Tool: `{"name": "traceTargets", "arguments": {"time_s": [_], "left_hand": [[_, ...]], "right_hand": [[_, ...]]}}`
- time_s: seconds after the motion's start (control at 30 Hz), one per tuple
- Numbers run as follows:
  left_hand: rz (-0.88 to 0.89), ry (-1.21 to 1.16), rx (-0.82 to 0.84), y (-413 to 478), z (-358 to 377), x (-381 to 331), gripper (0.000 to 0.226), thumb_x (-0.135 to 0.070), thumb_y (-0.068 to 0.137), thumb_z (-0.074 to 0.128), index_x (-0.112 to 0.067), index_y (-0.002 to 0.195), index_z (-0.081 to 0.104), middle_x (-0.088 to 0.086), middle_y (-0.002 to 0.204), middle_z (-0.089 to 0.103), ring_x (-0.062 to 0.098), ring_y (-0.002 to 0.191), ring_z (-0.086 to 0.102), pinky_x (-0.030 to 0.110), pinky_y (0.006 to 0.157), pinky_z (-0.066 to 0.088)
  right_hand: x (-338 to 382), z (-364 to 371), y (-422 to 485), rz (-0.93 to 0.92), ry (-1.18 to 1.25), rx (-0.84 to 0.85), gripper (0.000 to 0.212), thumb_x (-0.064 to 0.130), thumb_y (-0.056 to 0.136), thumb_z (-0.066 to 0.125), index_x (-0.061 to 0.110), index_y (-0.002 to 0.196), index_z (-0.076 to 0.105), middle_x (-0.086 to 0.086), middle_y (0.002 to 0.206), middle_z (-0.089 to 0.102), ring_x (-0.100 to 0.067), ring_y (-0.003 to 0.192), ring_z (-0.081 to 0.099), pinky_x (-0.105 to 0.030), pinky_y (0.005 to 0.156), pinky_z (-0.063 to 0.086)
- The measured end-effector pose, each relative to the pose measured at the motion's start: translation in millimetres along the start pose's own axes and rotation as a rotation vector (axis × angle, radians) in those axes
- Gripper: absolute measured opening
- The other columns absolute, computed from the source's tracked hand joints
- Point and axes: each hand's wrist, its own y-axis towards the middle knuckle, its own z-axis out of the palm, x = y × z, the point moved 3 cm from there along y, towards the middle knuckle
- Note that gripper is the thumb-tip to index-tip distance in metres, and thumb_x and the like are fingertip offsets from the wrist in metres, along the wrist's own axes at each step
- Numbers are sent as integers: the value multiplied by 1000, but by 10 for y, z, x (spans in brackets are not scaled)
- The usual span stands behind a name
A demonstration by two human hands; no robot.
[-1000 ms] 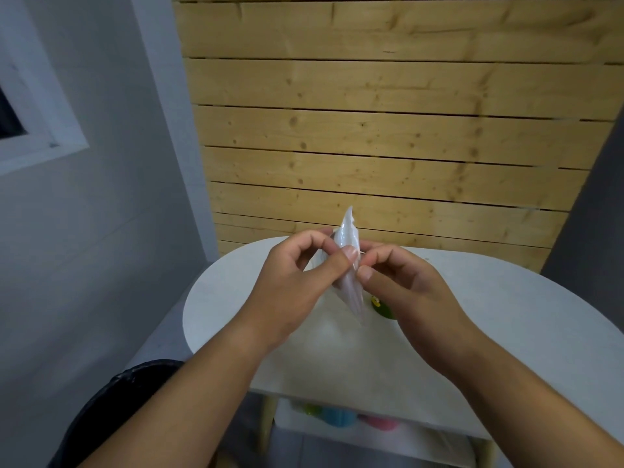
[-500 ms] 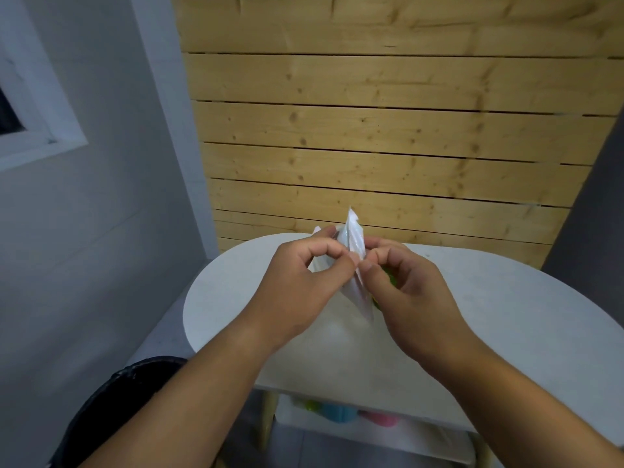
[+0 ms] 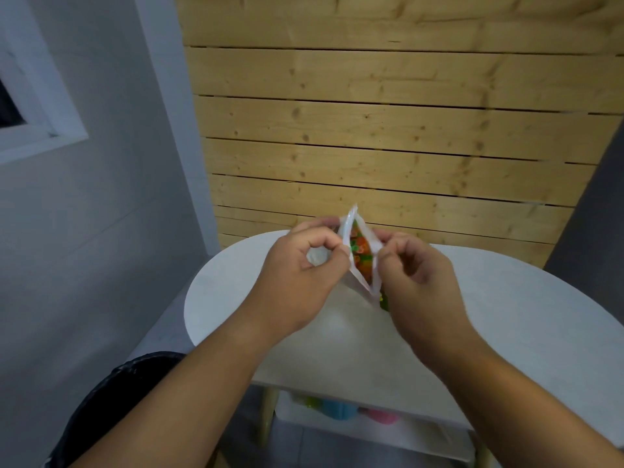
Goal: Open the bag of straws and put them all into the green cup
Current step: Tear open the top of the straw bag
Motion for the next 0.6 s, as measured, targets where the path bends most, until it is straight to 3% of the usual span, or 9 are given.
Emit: {"name": "traceTargets", "arguments": {"time_s": [0.07,0.13,0.17,0.23,0.3,0.43,0.6], "left_hand": [[-38,-48,-13,22,-68,59,18,-19,95,65,-18,79,74,-15,132,61,10,126,56,34,92,59],[-43,-49,1,15,-70,76,18,-19,93,66,-19,78,74,-15,131,63,11,127,55,39,94,58],[-27,-20,4,6,-45,66,17,-19,92,66,-20,77,74,-16,131,63,9,128,54,36,98,56],[15,68,-10,-10,11,22,16,-19,90,68,-23,76,74,-17,132,62,3,130,51,17,101,46],[28,139,-41,-19,32,-8,17,-19,89,69,-25,74,73,-17,133,61,1,130,49,2,92,38],[42,182,-63,-27,37,10,20,-18,87,69,-28,70,69,-18,134,60,1,129,49,7,93,38],[109,237,-35,-45,94,67,24,-13,85,70,-28,67,63,-17,130,60,-5,123,49,-2,84,40]], "right_hand": [[-18,-100,56,69,47,-27,16,19,96,54,12,91,67,15,109,71,-8,97,68,-24,75,59],[2,-118,53,60,28,6,14,20,96,55,14,88,64,20,104,71,-4,94,68,-20,72,58],[15,-100,36,32,34,31,11,20,95,57,14,88,63,18,106,71,-4,97,68,-20,74,58],[65,-53,-14,-41,35,69,8,23,92,63,15,93,61,17,106,70,-7,99,69,-27,78,59],[99,-47,-19,-120,-58,69,14,29,91,64,22,102,61,19,105,71,-7,101,69,-31,79,60],[117,-105,55,-210,-232,78,37,24,98,58,37,132,56,17,126,64,0,108,66,-21,83,57],[113,-98,70,-237,-378,106,34,22,99,55,39,127,63,29,99,65,18,90,62,-9,75,52]]}}
